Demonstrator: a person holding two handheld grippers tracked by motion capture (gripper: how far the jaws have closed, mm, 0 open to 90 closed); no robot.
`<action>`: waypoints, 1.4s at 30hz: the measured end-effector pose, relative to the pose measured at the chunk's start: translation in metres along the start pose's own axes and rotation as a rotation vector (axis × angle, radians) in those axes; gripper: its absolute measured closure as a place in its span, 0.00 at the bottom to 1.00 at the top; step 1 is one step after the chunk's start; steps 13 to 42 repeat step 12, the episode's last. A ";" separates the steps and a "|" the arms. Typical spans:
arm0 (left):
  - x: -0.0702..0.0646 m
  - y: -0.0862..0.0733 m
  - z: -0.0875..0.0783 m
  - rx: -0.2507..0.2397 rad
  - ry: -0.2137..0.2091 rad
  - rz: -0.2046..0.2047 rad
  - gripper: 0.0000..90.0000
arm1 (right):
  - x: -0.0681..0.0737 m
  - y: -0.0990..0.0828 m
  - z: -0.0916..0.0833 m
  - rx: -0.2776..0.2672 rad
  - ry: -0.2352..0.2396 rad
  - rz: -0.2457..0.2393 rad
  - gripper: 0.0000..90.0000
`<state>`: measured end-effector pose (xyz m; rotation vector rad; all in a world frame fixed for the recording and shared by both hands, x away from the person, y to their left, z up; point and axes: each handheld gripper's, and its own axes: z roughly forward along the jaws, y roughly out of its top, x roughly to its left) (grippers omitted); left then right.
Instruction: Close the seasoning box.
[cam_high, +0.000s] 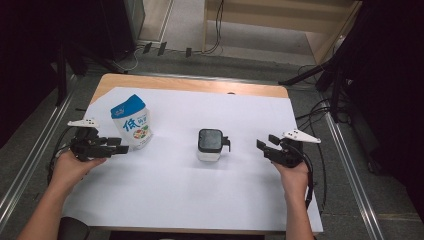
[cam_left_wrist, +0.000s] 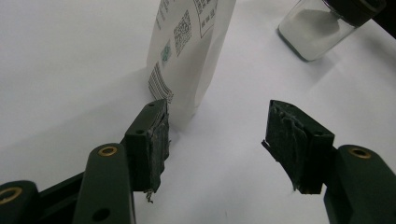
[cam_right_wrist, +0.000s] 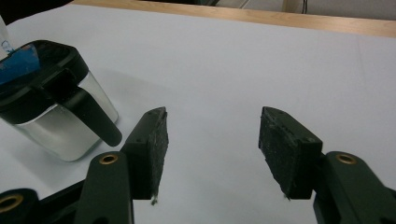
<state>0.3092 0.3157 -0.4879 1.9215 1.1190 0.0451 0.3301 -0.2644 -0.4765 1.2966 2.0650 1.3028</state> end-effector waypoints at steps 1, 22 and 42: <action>0.000 0.000 0.000 0.000 0.000 0.000 0.45 | 0.000 0.000 0.000 0.000 0.000 0.000 0.48; 0.001 0.000 -0.001 0.003 0.003 0.006 0.44 | 0.000 0.000 0.002 -0.001 0.003 -0.002 0.46; 0.001 0.000 -0.001 0.003 0.003 0.006 0.44 | 0.000 0.000 0.002 -0.001 0.003 -0.002 0.46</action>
